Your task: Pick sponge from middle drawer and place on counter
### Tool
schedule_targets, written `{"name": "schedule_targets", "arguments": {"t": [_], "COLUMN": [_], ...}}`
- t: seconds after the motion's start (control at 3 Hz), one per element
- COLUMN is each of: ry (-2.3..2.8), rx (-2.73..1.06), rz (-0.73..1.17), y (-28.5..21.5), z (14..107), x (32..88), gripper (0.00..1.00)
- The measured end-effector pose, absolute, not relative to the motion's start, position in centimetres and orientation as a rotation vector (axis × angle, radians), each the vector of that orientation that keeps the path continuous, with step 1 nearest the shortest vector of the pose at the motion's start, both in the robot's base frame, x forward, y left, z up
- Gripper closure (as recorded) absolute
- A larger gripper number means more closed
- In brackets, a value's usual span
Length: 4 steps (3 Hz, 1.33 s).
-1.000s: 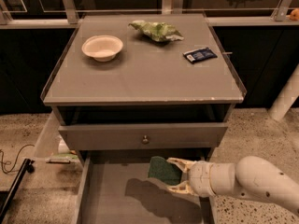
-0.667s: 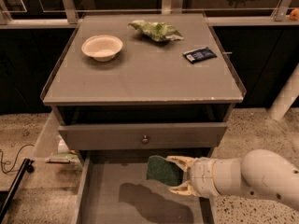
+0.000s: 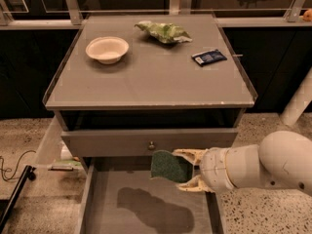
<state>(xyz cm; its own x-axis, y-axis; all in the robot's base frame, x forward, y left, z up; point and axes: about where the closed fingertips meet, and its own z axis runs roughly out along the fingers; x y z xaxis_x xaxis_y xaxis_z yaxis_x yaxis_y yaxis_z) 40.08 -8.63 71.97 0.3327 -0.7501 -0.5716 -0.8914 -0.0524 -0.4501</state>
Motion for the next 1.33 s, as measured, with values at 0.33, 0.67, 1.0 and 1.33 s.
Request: {"name": "schedule_targets", "arguments": {"t": [0.33, 0.67, 1.0, 1.33], "ry": [1.468, 1.476, 1.436, 1.384], "rx": [-1.826, -1.825, -1.849, -1.871], "rz": [0.259, 0.192, 0.076, -0.005], "y": [-8.2, -7.7, -6.8, -6.4], "z": [71.2, 74.5, 81.2, 88.1], "x": [38.9, 38.6, 38.9, 40.6], "gripper": [1.00, 1.00, 1.00, 1.00]}}
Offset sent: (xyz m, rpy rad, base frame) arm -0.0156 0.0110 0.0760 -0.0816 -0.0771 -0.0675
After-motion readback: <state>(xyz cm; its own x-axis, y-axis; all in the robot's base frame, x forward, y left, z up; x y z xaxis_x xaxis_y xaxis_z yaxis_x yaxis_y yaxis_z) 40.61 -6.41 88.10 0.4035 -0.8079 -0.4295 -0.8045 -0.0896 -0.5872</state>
